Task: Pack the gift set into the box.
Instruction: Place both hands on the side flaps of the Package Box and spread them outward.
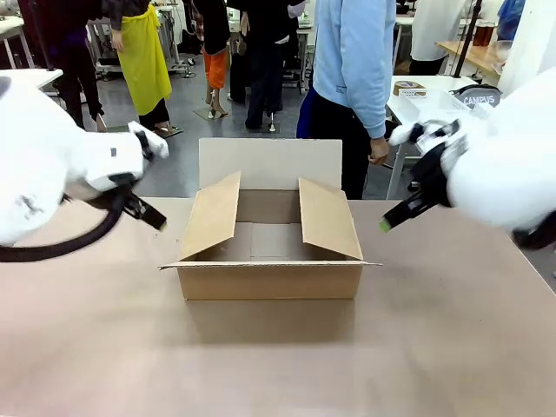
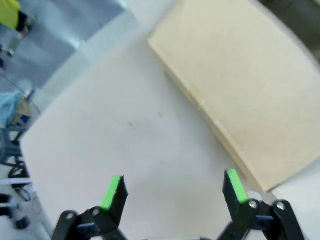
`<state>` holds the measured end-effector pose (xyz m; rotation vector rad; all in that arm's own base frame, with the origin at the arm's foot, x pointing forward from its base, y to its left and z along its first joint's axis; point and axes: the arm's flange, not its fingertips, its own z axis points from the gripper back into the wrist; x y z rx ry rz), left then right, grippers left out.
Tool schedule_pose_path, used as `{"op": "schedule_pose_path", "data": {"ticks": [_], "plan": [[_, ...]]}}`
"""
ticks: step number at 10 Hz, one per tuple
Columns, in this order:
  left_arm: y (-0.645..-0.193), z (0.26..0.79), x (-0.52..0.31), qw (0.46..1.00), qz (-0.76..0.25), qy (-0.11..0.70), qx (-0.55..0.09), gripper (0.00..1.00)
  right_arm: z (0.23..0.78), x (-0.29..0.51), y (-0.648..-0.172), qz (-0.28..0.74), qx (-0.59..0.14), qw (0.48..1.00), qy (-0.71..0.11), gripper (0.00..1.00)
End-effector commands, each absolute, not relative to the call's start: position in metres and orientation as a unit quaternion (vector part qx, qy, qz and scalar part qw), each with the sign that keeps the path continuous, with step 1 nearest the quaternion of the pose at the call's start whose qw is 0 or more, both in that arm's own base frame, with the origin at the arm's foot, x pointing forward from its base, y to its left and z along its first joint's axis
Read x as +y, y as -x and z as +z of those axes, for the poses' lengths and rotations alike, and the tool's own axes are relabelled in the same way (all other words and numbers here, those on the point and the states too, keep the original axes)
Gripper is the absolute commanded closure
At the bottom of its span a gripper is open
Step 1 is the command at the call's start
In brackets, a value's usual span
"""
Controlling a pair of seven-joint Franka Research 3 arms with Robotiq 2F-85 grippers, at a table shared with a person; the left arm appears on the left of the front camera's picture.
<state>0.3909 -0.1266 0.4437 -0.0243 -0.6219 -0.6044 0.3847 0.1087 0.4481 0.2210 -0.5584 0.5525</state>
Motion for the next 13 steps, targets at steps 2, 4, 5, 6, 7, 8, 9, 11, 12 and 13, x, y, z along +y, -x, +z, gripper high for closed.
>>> {"op": "schedule_pose_path", "data": {"ticks": [2, 4, 5, 6, 7, 8, 9, 11, 12, 13], "plan": [[-0.299, 0.506, -0.039, 0.913, -0.172, 0.175, -0.327, 0.00, 0.493, 0.011, -0.360, 0.132, -0.269, 0.905, -0.301, 0.00], [-0.278, 0.526, 0.046, 0.861, -0.136, 0.379, -0.311, 0.00, 0.497, -0.072, -0.344, -0.049, -0.264, 0.846, -0.461, 0.00], [-0.281, 0.514, 0.098, 0.831, -0.031, 0.444, -0.333, 0.00, 0.490, -0.112, -0.329, -0.121, -0.278, 0.796, -0.524, 0.00], [-0.281, 0.487, 0.146, 0.779, 0.039, 0.526, -0.338, 0.00, 0.475, -0.143, -0.315, -0.173, -0.295, 0.752, -0.564, 0.00], [-0.281, 0.454, 0.182, 0.731, 0.101, 0.585, -0.336, 0.00, 0.457, -0.167, -0.303, -0.206, -0.309, 0.718, -0.589, 0.00], [-0.280, 0.425, 0.204, 0.694, 0.135, 0.623, -0.334, 0.00, 0.439, -0.181, -0.295, -0.241, -0.320, 0.693, -0.600, 0.00], [-0.279, 0.407, 0.208, 0.690, 0.180, 0.614, -0.338, 0.00, 0.423, -0.187, -0.289, -0.281, -0.332, 0.693, -0.575, 0.00], [-0.264, 0.465, 0.208, 0.772, 0.050, 0.536, -0.338, 0.00, 0.461, -0.194, -0.294, -0.182, -0.281, 0.761, -0.556, 0.00], [-0.264, 0.465, 0.208, 0.772, 0.050, 0.536, -0.338, 0.00, 0.461, -0.194, -0.294, -0.182, -0.281, 0.761, -0.556, 0.00], [-0.266, 0.434, 0.226, 0.751, 0.099, 0.564, -0.329, 0.00, 0.461, -0.194, -0.294, -0.182, -0.281, 0.761, -0.556, 0.00]]}}
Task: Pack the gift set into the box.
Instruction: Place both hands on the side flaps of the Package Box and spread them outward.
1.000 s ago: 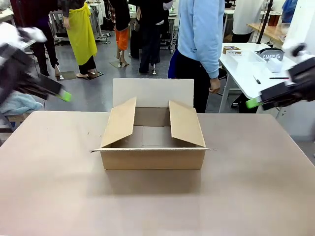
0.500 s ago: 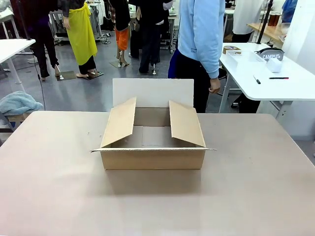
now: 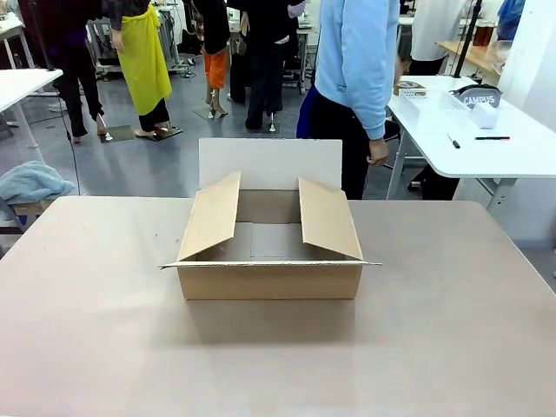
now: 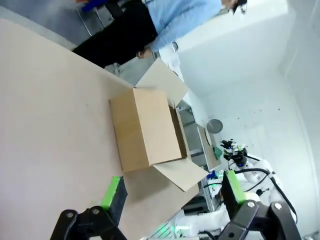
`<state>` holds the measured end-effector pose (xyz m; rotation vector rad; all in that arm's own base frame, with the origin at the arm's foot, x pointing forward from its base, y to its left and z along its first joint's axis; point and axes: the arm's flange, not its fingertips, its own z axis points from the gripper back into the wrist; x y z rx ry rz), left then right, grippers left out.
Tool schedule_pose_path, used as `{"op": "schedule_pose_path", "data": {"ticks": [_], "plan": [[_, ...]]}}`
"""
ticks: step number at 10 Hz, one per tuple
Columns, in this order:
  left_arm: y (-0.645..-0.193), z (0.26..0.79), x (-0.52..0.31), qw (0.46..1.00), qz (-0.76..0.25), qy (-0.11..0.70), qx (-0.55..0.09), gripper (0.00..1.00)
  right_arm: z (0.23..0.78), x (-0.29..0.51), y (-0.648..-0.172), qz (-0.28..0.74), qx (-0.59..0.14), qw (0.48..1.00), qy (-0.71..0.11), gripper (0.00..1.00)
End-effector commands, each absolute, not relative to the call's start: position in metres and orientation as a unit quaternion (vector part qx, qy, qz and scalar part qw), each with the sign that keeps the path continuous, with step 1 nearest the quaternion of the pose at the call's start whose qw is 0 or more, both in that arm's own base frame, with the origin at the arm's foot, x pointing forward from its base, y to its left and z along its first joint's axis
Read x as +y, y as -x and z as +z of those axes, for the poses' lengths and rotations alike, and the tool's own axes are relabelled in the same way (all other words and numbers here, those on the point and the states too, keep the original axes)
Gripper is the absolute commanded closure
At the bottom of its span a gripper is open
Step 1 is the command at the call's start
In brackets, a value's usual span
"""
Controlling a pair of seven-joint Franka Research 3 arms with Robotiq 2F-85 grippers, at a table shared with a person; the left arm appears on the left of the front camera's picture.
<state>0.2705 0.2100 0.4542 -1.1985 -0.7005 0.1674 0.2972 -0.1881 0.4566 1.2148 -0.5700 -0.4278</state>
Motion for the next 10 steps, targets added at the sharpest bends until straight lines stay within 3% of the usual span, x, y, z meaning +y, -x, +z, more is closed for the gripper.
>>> {"op": "schedule_pose_path", "data": {"ticks": [1, 3, 6, 7, 8, 9, 10], "plan": [[-0.285, 0.455, 0.192, 0.797, 0.026, 0.522, -0.303, 0.00, 0.450, -0.196, -0.296, -0.210, -0.268, 0.752, -0.564, 0.00], [-0.330, 0.506, 0.101, 0.864, -0.076, 0.429, -0.251, 0.00, 0.490, -0.112, -0.343, -0.093, -0.268, 0.842, -0.458, 0.00], [-0.386, 0.534, -0.082, 0.911, -0.268, 0.296, -0.107, 0.00, 0.514, 0.056, -0.391, 0.195, -0.257, 0.850, -0.417, 0.00], [-0.391, 0.527, -0.130, 0.921, -0.305, 0.233, -0.063, 0.00, 0.502, 0.099, -0.394, 0.233, -0.277, 0.862, -0.355, 0.00], [-0.387, 0.520, -0.140, 0.941, -0.315, 0.120, -0.024, 0.00, 0.497, 0.106, -0.386, 0.244, -0.329, 0.856, -0.316, 0.00], [-0.363, 0.529, -0.131, 0.908, -0.250, 0.319, -0.103, 0.00, 0.525, 0.095, -0.367, 0.169, -0.229, 0.872, -0.397, 0.00], [-0.363, 0.529, -0.131, 0.908, -0.250, 0.319, -0.103, 0.00, 0.525, 0.095, -0.367, 0.169, -0.229, 0.872, -0.397, 0.00]]}}
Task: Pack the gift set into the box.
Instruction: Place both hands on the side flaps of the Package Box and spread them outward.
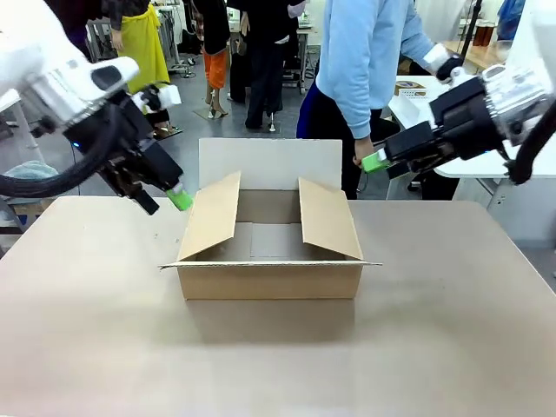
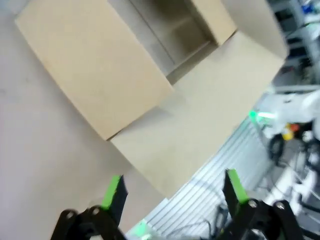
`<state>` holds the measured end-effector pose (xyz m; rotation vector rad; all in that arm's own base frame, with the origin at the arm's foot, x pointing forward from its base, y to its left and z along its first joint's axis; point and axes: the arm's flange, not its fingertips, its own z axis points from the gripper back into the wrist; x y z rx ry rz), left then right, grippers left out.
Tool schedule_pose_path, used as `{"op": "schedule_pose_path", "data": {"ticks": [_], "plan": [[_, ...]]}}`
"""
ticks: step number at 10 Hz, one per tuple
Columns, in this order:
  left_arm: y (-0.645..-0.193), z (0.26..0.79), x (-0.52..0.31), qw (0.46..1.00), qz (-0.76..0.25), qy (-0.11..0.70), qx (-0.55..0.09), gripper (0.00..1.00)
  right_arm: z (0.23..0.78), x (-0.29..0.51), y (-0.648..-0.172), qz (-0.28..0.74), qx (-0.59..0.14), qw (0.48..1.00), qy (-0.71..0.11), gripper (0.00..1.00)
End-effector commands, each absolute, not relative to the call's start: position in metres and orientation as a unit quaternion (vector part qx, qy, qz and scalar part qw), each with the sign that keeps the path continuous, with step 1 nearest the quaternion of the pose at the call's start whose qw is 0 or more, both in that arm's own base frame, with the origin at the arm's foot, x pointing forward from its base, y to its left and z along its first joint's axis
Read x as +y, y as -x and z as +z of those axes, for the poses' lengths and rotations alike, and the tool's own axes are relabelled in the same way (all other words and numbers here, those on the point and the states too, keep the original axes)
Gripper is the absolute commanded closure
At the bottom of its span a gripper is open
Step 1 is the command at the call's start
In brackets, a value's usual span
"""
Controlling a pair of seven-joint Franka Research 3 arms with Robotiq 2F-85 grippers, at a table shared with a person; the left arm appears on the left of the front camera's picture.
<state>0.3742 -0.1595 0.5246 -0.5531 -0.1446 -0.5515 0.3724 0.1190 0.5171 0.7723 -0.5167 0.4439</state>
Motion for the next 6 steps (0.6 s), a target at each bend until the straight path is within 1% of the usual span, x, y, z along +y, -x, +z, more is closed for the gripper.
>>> {"op": "schedule_pose_path", "data": {"ticks": [1, 2, 3, 4, 5, 6], "plan": [[-0.363, 0.529, -0.131, 0.908, -0.250, 0.319, -0.103, 0.00, 0.515, 0.134, -0.372, 0.232, -0.251, 0.870, -0.355, 0.00], [-0.374, 0.525, -0.159, 0.922, -0.269, 0.269, -0.070, 0.00, 0.510, 0.164, -0.388, 0.355, -0.271, 0.821, -0.355, 0.00], [-0.383, 0.521, -0.189, 0.940, -0.230, 0.239, -0.079, 0.00, 0.503, 0.190, -0.398, 0.452, -0.316, 0.752, -0.361, 0.00], [-0.392, 0.518, -0.210, 0.954, -0.199, 0.207, -0.086, 0.00, 0.488, 0.199, -0.408, 0.516, -0.358, 0.674, -0.389, 0.00], [-0.397, 0.518, -0.218, 0.959, -0.187, 0.193, -0.086, 0.00, 0.472, 0.193, -0.413, 0.537, -0.379, 0.639, -0.399, 0.00], [-0.402, 0.517, -0.224, 0.963, -0.185, 0.181, -0.081, 0.00, 0.456, 0.176, -0.419, 0.521, -0.404, 0.632, -0.407, 0.00]]}}
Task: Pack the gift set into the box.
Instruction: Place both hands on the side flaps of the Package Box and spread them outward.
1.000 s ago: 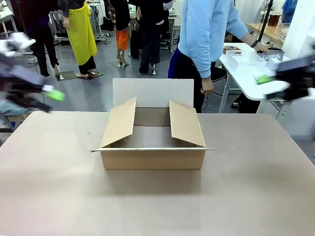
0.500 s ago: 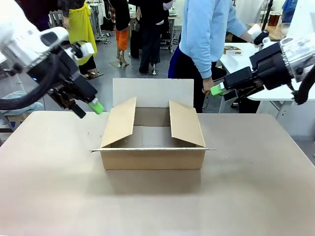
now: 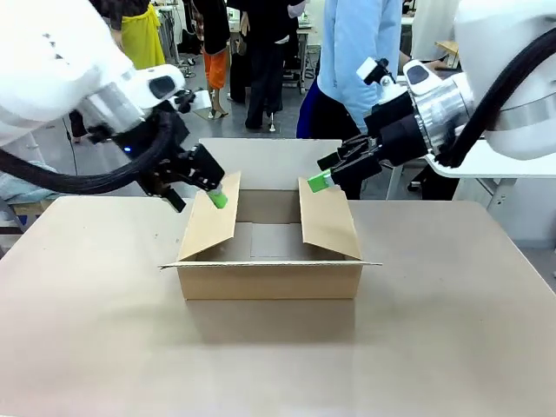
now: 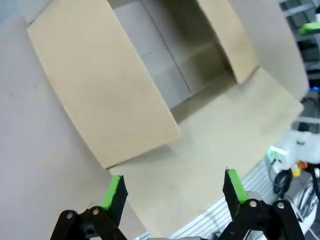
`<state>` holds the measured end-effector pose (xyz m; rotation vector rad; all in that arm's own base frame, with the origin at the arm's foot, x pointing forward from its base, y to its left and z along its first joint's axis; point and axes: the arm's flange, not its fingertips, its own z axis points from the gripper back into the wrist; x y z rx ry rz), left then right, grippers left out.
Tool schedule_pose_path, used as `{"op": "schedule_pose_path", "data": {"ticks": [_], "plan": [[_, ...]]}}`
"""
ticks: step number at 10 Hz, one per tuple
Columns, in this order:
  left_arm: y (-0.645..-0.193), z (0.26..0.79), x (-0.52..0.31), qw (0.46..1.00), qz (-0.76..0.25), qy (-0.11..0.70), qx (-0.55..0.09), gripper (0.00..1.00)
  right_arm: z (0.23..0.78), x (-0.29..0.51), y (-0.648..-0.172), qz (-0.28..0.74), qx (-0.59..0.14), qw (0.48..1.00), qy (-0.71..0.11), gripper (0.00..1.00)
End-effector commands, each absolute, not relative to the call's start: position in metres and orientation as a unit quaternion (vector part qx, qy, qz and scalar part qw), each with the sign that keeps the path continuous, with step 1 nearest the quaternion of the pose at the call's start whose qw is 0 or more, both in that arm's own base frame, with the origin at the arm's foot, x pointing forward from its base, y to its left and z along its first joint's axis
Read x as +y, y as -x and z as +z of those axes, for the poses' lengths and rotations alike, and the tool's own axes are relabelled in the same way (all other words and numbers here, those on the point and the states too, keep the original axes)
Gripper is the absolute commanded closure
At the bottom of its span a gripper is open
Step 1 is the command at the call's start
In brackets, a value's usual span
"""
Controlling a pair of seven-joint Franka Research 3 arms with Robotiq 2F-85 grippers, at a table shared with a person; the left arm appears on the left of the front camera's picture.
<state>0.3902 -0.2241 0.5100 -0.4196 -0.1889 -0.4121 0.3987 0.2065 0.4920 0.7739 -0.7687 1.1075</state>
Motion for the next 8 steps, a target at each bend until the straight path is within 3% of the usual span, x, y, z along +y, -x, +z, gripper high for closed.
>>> {"op": "schedule_pose_path", "data": {"ticks": [1, 2, 4, 5, 8], "plan": [[-0.406, 0.514, -0.232, 0.966, -0.190, 0.162, -0.068, 0.00, 0.443, 0.160, -0.420, 0.511, -0.425, 0.631, -0.400, 0.00], [-0.410, 0.508, -0.240, 0.967, -0.194, 0.154, -0.055, 0.00, 0.425, 0.142, -0.427, 0.487, -0.437, 0.662, -0.365, 0.00], [-0.417, 0.502, -0.252, 0.970, -0.189, 0.143, -0.046, 0.00, 0.409, 0.131, -0.426, 0.459, -0.449, 0.667, -0.377, 0.00], [-0.420, 0.501, -0.258, 0.972, -0.183, 0.137, -0.048, 0.00, 0.436, 0.136, -0.425, 0.483, -0.439, 0.667, -0.359, 0.00], [-0.430, 0.499, -0.287, 0.987, -0.131, 0.080, -0.055, 0.00, 0.436, 0.136, -0.425, 0.483, -0.439, 0.667, -0.359, 0.00]]}}
